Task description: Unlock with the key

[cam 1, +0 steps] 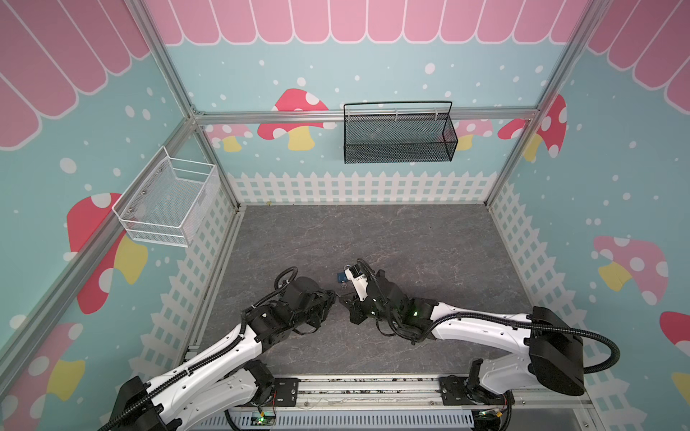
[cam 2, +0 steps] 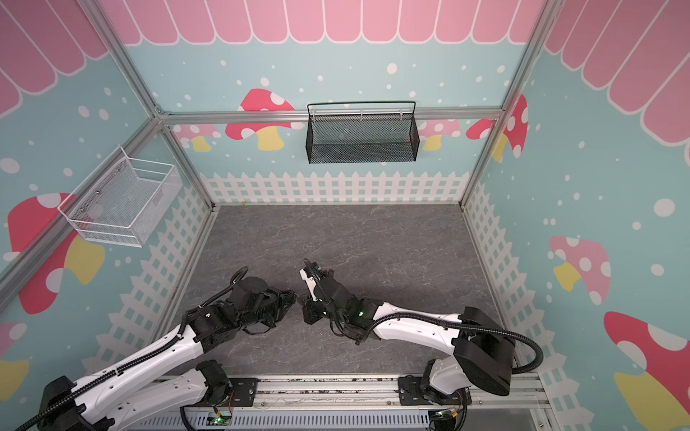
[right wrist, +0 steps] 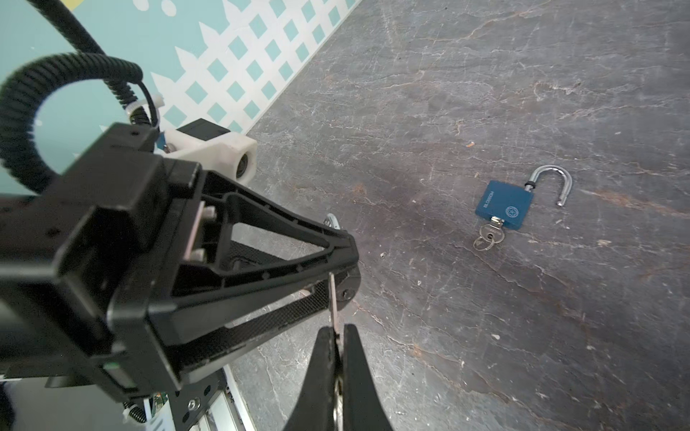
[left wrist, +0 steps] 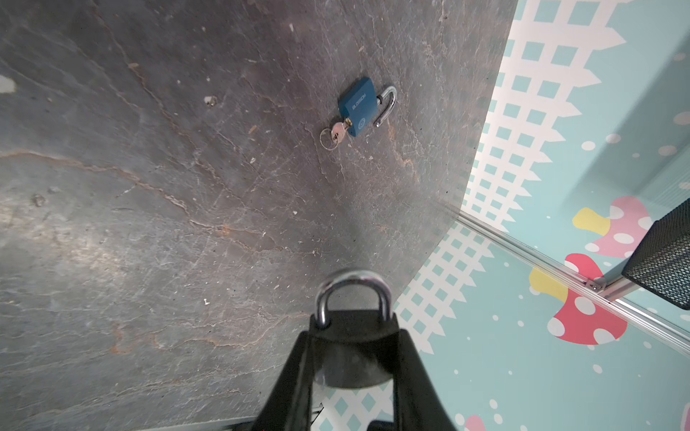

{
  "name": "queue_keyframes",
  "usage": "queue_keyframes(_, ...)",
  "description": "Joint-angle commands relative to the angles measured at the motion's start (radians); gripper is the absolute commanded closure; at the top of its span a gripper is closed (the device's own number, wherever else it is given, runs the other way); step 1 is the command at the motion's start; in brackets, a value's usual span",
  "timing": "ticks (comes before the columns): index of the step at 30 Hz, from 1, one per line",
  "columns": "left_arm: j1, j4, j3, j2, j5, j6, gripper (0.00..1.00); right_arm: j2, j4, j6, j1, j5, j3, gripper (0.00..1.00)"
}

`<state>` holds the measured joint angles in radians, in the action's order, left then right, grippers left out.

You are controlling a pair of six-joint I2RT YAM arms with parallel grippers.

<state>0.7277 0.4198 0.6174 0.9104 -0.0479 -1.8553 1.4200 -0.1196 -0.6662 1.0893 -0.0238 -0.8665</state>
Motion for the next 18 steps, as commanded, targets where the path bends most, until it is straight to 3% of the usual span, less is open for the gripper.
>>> queue_keyframes(1,-0.007,-0.029,0.015,-0.005,0.0,-0.022,1.0,0.022,0.041,-0.005,0.006,0.009,-0.026,1.0)
queue_keyframes(18,-0.008,-0.035,0.021,-0.006,0.004,-0.017,1.0,0.052,0.08,0.009,-0.005,0.046,-0.052,1.0)
